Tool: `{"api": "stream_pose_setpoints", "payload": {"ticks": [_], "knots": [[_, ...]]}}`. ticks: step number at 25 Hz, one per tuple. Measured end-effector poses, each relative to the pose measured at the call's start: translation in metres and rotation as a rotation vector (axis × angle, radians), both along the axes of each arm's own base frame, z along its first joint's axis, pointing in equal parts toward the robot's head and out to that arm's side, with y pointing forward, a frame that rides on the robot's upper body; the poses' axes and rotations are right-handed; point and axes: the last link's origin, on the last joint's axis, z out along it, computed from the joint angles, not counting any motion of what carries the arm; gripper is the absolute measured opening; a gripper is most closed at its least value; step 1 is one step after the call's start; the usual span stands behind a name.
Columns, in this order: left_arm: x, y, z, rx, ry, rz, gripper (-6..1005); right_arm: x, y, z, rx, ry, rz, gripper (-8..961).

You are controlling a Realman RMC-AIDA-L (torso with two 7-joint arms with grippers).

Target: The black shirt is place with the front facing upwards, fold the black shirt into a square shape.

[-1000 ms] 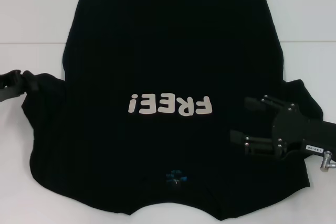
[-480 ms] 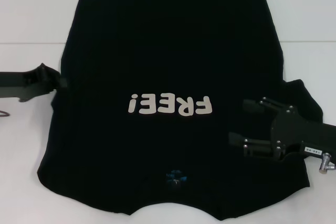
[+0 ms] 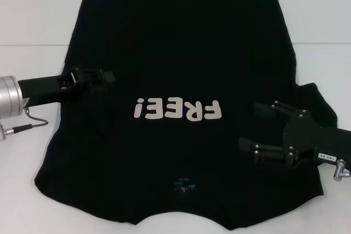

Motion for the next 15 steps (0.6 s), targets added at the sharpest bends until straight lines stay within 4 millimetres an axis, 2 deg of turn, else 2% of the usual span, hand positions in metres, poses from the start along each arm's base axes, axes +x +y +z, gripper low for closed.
{"api": "stream_pose_setpoints", "payload": {"ticks": [2,9,12,15], "knots": [[-0.003,-0.002,0.000,0.001,0.004,-0.005,304,0.000,0.000,0.000,0.002,-0.002,-0.001,934],[-0.033,-0.014,0.013,0.079,0.038,0.056,521,0.002,0.002,0.001,0.016,-0.004,-0.014,934],[-0.030,-0.025,0.010,0.087,0.065,-0.068,630,0.004,0.004,0.002,0.029,0.008,-0.041,933],[-0.015,-0.040,0.004,0.100,0.094,-0.323,683,0.007,0.008,0.009,0.025,0.046,-0.128,933]]}}
